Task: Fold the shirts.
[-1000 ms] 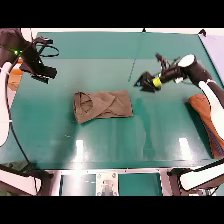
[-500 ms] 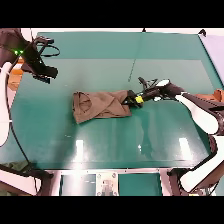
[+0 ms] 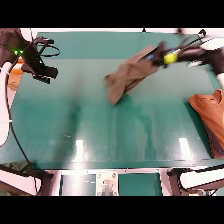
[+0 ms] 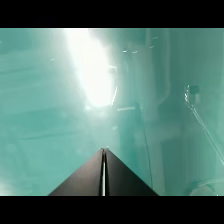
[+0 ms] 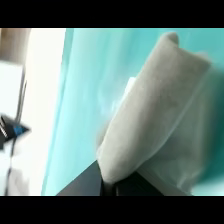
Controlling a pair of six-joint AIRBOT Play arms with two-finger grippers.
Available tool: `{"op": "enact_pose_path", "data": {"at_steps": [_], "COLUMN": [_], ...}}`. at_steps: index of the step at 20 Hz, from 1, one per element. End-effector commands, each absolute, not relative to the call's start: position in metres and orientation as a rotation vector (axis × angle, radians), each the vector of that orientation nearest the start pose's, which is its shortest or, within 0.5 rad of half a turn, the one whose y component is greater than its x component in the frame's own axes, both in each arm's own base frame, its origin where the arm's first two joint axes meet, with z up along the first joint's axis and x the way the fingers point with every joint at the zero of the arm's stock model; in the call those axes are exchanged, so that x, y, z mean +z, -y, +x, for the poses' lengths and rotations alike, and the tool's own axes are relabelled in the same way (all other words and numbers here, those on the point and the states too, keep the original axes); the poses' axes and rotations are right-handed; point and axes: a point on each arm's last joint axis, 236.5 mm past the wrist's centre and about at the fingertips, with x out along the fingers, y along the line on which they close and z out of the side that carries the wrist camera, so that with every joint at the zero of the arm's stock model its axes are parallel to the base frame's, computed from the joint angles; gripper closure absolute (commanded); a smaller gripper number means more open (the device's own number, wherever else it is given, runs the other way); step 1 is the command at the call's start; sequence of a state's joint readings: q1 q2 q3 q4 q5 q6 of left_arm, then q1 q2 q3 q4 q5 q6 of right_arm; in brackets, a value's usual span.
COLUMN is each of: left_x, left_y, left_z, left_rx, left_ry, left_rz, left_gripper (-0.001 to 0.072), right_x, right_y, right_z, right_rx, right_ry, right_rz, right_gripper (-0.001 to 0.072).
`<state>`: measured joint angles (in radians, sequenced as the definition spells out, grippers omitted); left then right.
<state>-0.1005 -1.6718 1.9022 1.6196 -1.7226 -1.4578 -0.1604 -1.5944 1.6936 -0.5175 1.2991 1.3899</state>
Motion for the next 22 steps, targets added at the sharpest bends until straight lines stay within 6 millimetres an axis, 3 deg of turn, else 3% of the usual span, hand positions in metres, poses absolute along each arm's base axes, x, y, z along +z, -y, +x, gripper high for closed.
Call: {"op": "enact_pose_path", "data": {"at_steps": [1, 4, 6, 8, 10, 12, 15, 16, 19, 22], "left_x": [0.069, 0.069, 0.069, 0.070, 0.070, 0.070, 0.070, 0.070, 0.070, 0.070], "left_y": [0.042, 0.049, 0.050, 0.050, 0.051, 0.051, 0.051, 0.051, 0.052, 0.053], "left_z": [0.426, 0.426, 0.426, 0.428, 0.428, 0.428, 0.429, 0.430, 0.429, 0.429], "left_rx": [-0.156, -0.181, -0.184, -0.185, -0.187, -0.188, -0.188, -0.188, -0.194, -0.196], "left_ry": [-1.483, -1.481, -1.480, -1.473, -1.473, -1.473, -1.466, -1.464, -1.466, -1.465], "left_rz": [0.160, 0.139, 0.137, 0.136, 0.135, 0.135, 0.135, 0.135, 0.134, 0.133], "left_gripper": [0.0680, 0.0680, 0.0680, 0.0680, 0.0680, 0.0680, 0.0680, 0.0680, 0.0680, 0.0680], "right_x": [0.242, 0.246, 0.228, 0.204, 0.178, 0.154, 0.141, 0.138, 0.122, 0.095], "right_y": [0.005, 0.119, 0.190, 0.245, 0.280, 0.306, 0.330, 0.332, 0.327, 0.318], "right_z": [0.486, 0.468, 0.439, 0.396, 0.341, 0.277, 0.190, 0.174, 0.151, 0.121], "right_rx": [0.449, 0.227, 0.040, -0.136, -0.308, -0.564, -0.912, -0.985, -1.065, -1.163], "right_ry": [-0.780, -0.684, -0.686, -0.738, -0.844, -0.972, -1.136, -1.175, -1.246, -1.365], "right_rz": [0.805, 0.898, 0.928, 0.950, 0.997, 1.057, 0.995, 0.988, 0.999, 1.024], "right_gripper": [0.0694, 0.0694, 0.0694, 0.0694, 0.0694, 0.0694, 0.0695, 0.0695, 0.0695, 0.0694]}}
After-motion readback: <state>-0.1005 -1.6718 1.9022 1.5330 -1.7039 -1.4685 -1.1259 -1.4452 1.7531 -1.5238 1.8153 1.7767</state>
